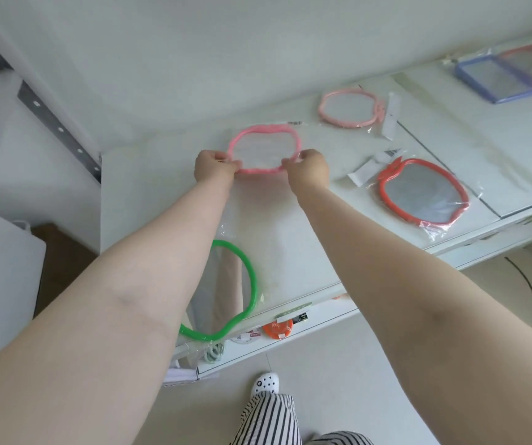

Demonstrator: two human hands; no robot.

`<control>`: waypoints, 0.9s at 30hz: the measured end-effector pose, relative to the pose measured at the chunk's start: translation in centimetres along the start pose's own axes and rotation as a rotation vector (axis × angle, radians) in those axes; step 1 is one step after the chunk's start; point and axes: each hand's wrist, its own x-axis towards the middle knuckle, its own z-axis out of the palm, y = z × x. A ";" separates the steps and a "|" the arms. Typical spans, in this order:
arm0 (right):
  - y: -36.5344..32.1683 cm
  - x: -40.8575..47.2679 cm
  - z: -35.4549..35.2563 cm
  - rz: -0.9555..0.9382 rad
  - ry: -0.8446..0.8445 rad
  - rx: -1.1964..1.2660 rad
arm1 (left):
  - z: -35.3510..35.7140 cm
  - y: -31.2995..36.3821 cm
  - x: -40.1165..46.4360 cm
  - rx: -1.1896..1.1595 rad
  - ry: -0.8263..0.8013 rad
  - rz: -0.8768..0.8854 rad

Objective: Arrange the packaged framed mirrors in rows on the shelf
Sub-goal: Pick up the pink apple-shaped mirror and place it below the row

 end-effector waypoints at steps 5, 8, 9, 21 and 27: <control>-1.7 -4.7 -5.3 0.100 -0.038 0.396 | -1.0 3.1 -6.0 -0.122 -0.121 -0.014; -2.6 -7.1 -9.5 0.127 -0.040 0.468 | -1.7 5.2 -9.4 -0.176 -0.293 -0.006; -2.7 -7.9 -10.8 0.137 -0.041 0.472 | -2.0 5.8 -10.6 -0.196 -0.351 -0.009; 0.2 -16.0 -23.7 0.184 0.132 0.368 | 1.1 8.2 -23.5 -0.240 -0.698 0.037; 4.4 -22.2 -26.5 0.243 0.286 0.478 | 2.4 7.2 -28.4 -0.168 -0.910 0.079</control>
